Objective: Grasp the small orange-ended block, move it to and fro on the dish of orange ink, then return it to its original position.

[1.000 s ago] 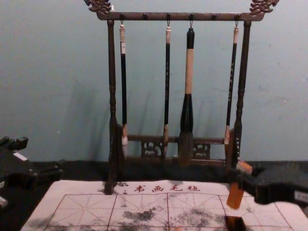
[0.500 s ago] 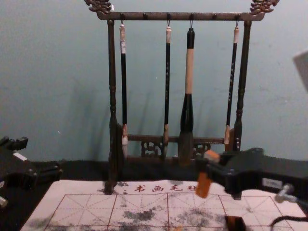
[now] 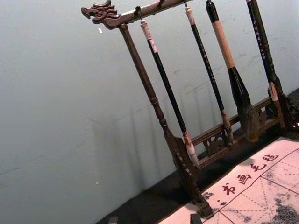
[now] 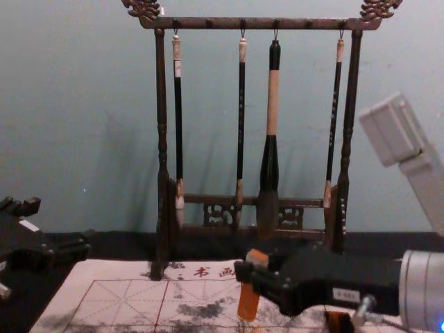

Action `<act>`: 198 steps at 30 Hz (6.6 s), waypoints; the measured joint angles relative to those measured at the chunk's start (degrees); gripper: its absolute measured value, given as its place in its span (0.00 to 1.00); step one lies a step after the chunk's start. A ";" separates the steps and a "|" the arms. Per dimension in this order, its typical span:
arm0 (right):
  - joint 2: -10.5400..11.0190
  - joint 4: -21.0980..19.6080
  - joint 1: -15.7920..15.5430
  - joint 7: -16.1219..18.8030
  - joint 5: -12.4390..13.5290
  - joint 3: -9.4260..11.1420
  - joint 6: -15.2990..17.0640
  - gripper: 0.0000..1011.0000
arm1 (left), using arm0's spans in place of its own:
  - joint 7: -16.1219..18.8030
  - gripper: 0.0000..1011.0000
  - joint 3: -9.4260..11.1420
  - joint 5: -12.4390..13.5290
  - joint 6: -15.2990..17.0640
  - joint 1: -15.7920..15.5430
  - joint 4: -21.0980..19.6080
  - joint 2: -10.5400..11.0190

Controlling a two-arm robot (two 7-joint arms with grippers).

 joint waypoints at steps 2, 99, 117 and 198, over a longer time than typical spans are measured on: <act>-0.07 0.36 0.12 0.22 0.12 -0.34 0.00 0.11 | 0.00 0.99 0.00 0.00 0.00 0.00 0.00 0.00; 0.09 3.55 3.04 2.48 2.90 -5.76 4.50 0.11 | 0.00 0.99 0.00 0.00 0.00 0.00 0.00 0.00; 1.09 3.15 2.59 0.92 2.70 -4.26 4.71 0.11 | 0.00 0.99 0.00 0.00 0.00 0.00 0.00 0.00; 3.27 -2.03 -0.82 0.93 3.30 -3.90 6.43 0.11 | 0.00 0.99 0.00 0.00 0.00 0.00 0.00 0.00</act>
